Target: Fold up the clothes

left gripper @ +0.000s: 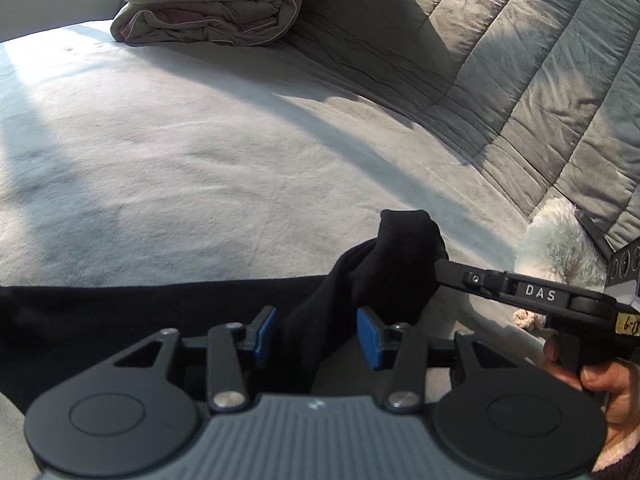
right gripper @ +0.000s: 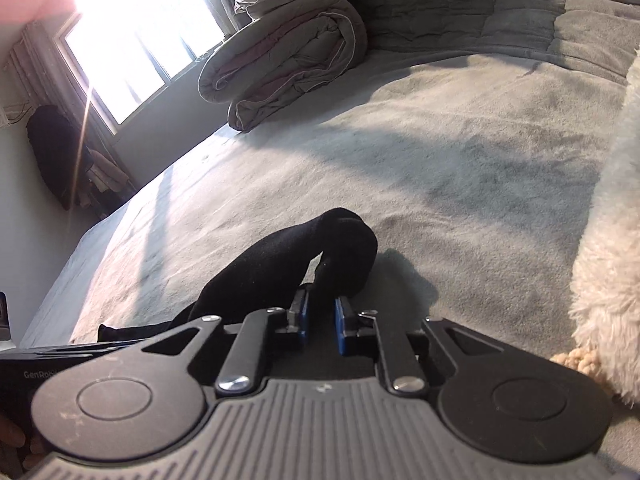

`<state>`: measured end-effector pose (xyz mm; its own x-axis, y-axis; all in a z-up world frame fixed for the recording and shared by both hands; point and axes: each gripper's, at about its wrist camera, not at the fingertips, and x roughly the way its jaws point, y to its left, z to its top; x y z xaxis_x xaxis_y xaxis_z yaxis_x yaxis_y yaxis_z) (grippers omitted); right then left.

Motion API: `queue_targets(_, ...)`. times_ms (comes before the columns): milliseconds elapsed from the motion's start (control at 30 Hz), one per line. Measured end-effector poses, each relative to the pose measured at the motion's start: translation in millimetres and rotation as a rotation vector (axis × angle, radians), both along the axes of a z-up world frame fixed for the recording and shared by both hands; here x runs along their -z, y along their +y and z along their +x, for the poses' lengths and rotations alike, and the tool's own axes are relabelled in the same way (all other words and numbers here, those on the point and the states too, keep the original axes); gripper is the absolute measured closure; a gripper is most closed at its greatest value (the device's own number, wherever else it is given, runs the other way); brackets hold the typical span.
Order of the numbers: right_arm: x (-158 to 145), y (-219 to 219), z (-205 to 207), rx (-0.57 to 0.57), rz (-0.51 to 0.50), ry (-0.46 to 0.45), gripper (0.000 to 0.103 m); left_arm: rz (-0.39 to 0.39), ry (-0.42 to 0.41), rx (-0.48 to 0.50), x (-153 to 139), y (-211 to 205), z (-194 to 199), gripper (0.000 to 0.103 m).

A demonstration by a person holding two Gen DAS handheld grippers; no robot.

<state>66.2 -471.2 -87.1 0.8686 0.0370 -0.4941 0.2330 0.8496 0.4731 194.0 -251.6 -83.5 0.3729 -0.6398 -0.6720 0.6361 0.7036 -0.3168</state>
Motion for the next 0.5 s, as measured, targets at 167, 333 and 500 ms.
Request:
queue_targets(167, -25, -1, -20, 0.178, -0.332, -0.102, 0.1, 0.031, 0.006, 0.005, -1, -18, 0, 0.061)
queue_targets(333, -19, -23, -26, 0.178, -0.257, -0.108, 0.1, 0.023, 0.022, 0.04, -5, -32, 1, 0.063)
queue_targets(500, -12, -31, -21, 0.132, -0.146, -0.101, 0.088, -0.029, 0.104, 0.081, -7, -53, 21, 0.063)
